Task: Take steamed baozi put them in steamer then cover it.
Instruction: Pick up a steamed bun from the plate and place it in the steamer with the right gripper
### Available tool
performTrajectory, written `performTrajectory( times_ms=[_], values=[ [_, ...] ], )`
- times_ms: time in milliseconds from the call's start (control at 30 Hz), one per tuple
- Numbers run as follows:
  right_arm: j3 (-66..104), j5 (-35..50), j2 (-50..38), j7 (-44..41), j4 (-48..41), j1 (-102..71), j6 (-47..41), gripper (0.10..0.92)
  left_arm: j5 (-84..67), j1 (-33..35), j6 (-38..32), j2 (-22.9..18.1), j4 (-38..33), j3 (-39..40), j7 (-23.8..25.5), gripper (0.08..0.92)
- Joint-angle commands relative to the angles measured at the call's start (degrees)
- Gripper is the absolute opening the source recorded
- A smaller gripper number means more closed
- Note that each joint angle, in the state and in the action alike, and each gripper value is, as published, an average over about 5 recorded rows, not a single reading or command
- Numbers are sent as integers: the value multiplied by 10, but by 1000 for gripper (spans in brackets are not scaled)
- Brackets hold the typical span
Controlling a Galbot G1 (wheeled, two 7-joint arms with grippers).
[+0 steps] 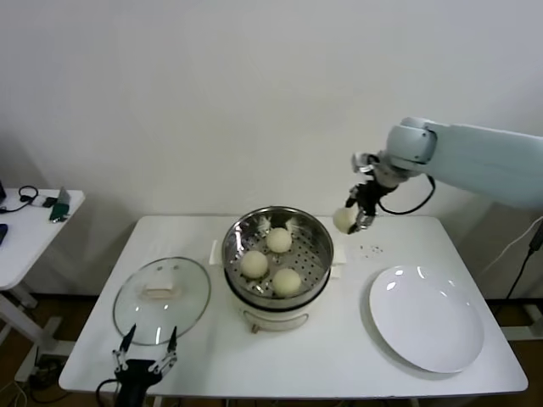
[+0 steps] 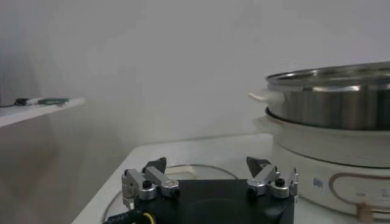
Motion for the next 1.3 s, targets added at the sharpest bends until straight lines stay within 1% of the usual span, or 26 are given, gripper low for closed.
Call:
performTrajectory(
  times_ms=[33,267,467,800,1033,1133,1200,1300],
  values=[
    [-74,111,121,30,28,50,-27,679,-4,-7,2,6,2,8,0,823],
    [-71,110,163,50,23,1,-38,679,-6,-7,0,12,5,9,0,823],
    [-71,91,193,49,-13,-31,-36,679,-7,-6,-1,13,4,8,0,823],
    [-80,49,198,45,-53,-61,-32,679,-10,-2,-5,15,8,6,-1,823],
    [-76,41,195,48,-52,-68,-34,684,-10,-6,-3,14,9,8,0,823],
    [-70,47,195,51,-48,-70,-39,736,-9,-8,-3,14,10,8,0,823],
    [-68,49,193,51,-46,-67,-41,787,-8,-8,-2,14,10,8,0,823],
    [-67,48,184,44,-42,-58,-39,819,-9,-8,-3,15,9,7,0,823]
  ],
)
